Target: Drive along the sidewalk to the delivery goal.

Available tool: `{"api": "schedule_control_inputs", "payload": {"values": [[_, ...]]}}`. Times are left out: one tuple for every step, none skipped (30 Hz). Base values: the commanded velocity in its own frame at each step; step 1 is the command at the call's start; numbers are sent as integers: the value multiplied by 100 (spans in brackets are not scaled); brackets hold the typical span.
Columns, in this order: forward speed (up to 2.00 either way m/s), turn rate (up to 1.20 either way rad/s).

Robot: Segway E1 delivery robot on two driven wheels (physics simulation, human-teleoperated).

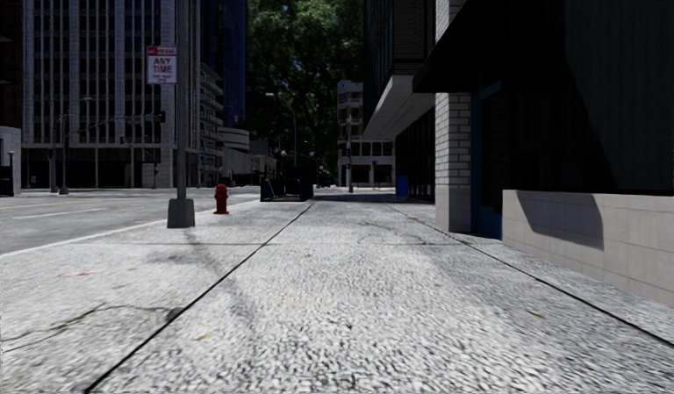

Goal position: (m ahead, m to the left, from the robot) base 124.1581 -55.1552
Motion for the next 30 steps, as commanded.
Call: {"api": "schedule_control_inputs", "payload": {"values": [[200,-22],[200,-22],[200,-23],[200,-26],[200,-26],[200,-29],[200,-30],[200,-30],[200,-30],[200,-30],[200,-30],[200,-30],[200,-30],[200,-30],[200,-30],[200,-30],[200,-30],[200,-30],[200,-30],[200,-30],[200,-30],[200,-30],[200,-30],[200,-30],[200,-30],[200,-30],[200,-30],[200,-30],[200,-13],[200,0]]}}
